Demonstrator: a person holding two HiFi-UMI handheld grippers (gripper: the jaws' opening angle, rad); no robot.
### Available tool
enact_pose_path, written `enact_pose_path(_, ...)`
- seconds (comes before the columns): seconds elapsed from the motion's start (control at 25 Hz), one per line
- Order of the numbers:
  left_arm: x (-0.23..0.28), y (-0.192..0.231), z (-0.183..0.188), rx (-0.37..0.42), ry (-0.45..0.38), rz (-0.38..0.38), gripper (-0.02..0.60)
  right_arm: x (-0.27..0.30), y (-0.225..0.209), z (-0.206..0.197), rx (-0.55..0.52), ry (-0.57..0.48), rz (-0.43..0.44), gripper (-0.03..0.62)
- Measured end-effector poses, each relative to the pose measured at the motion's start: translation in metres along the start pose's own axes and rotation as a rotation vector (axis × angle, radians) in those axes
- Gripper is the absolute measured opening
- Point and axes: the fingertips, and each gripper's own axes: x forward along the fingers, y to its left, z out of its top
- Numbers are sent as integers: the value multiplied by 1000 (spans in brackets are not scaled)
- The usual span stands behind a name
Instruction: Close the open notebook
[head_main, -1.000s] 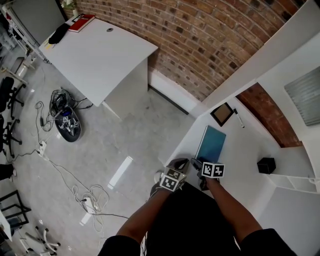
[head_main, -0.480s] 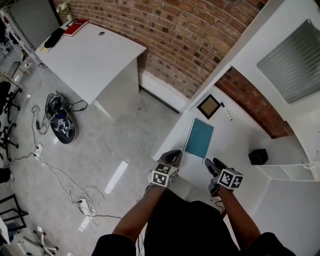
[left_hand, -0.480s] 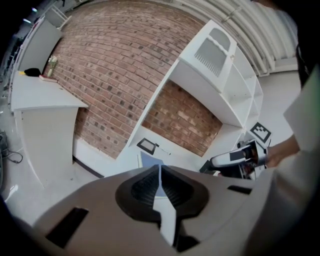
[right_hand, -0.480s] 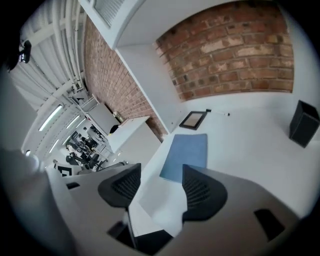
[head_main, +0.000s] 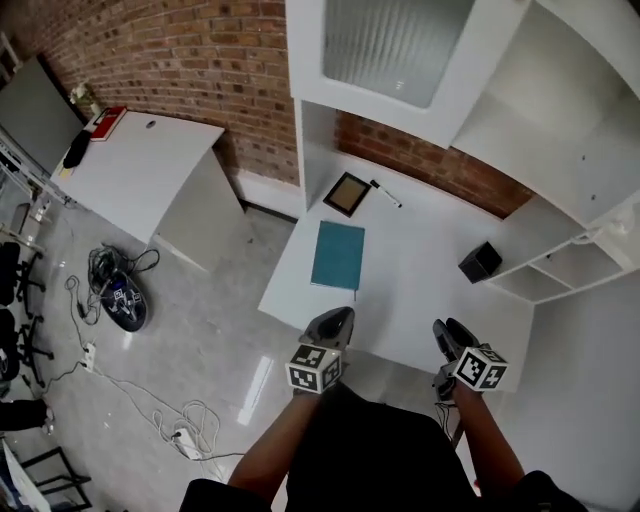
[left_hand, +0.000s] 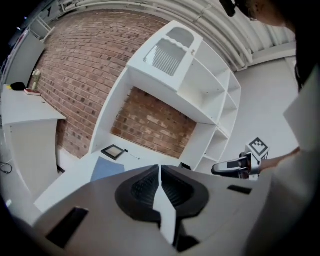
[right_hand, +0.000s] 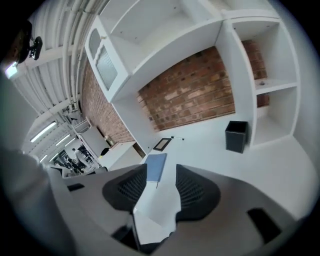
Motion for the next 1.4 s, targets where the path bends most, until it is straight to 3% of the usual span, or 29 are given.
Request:
enact_pose_path(0.32, 8, -143, -18, 64, -25, -17, 17, -139, -90, -6, -47, -165, -46, 104)
enact_pose_path(0.44, 6, -198, -33, 72, -39, -7, 17, -188, -122, -12, -82, -198, -75, 10)
enact_pose_path(0.6, 5, -259, -62, 82, -30, 6, 17, -238, -152, -21, -63, -226, -40, 0)
enact_pose_path(0.72, 4, -293, -80, 130, -7, 1, 17, -267, -164, -27, -126, -240, -63, 0)
enact_pose_path(0.96, 0, -327, -75, 256, -17, -35, 17, -321, -182, -16, -208, -338, -199, 0)
enact_pose_path(1.2, -10, -339, -48, 274, -81, -31, 17, -354, -173, -2, -246, -403, -181, 0)
enact_pose_path(1.4, -21, -350, -52, 330, -68, -17, 17, -358, -169, -5, -256, -409, -195, 0)
